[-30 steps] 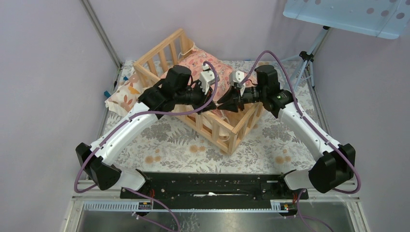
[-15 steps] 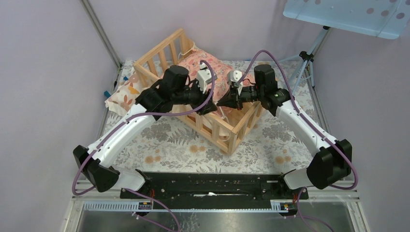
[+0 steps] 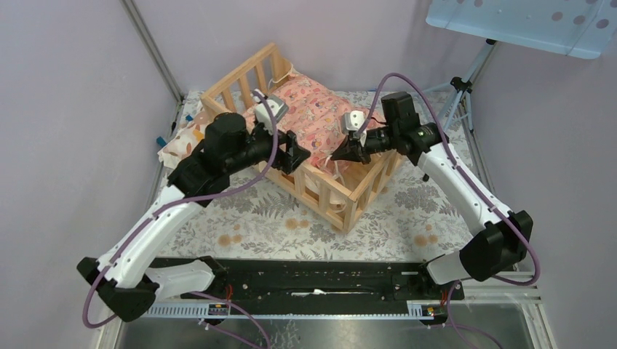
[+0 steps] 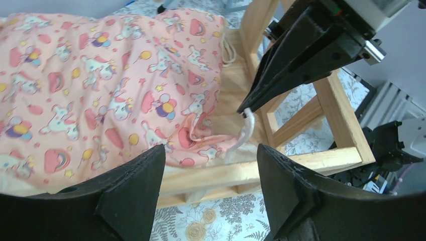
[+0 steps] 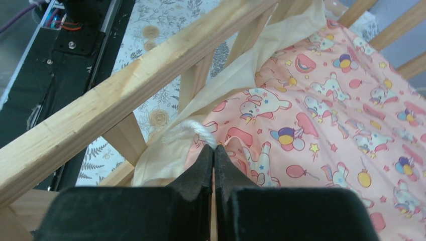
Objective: Set up the pet bed
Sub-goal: Cross the ropes on the bed frame.
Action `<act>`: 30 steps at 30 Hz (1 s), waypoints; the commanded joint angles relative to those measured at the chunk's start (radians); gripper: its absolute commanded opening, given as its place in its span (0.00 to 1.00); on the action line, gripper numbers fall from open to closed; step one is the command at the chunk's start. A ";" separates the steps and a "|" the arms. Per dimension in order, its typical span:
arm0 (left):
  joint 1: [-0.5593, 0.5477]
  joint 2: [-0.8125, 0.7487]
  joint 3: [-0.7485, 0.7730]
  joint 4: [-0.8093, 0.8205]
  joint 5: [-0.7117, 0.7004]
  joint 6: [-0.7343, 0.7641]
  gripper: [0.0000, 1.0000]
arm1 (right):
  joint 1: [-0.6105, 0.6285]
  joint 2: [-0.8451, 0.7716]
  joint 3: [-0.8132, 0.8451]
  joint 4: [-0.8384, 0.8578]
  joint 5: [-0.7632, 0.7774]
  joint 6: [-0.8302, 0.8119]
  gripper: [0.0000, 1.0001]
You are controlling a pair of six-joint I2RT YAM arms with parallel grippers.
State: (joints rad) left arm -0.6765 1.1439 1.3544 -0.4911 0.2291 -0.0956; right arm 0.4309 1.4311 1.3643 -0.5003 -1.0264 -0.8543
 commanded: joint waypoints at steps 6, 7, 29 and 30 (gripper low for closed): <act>0.007 -0.170 -0.101 0.043 -0.204 -0.127 0.73 | 0.001 0.185 0.266 -0.513 -0.139 -0.427 0.00; 0.006 -0.190 -0.115 0.042 -0.223 -0.141 0.73 | 0.008 0.204 0.282 -0.536 -0.135 -0.440 0.00; 0.007 -0.305 -0.246 0.023 -0.339 -0.213 0.76 | 0.166 0.409 0.394 -0.730 -0.137 -0.611 0.00; 0.006 -0.309 -0.251 0.023 -0.342 -0.216 0.76 | 0.170 0.415 0.396 -0.725 -0.136 -0.605 0.00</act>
State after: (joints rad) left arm -0.6746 0.8589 1.1130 -0.5060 -0.0845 -0.2966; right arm 0.5789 1.8202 1.7195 -1.1721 -1.1221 -1.4143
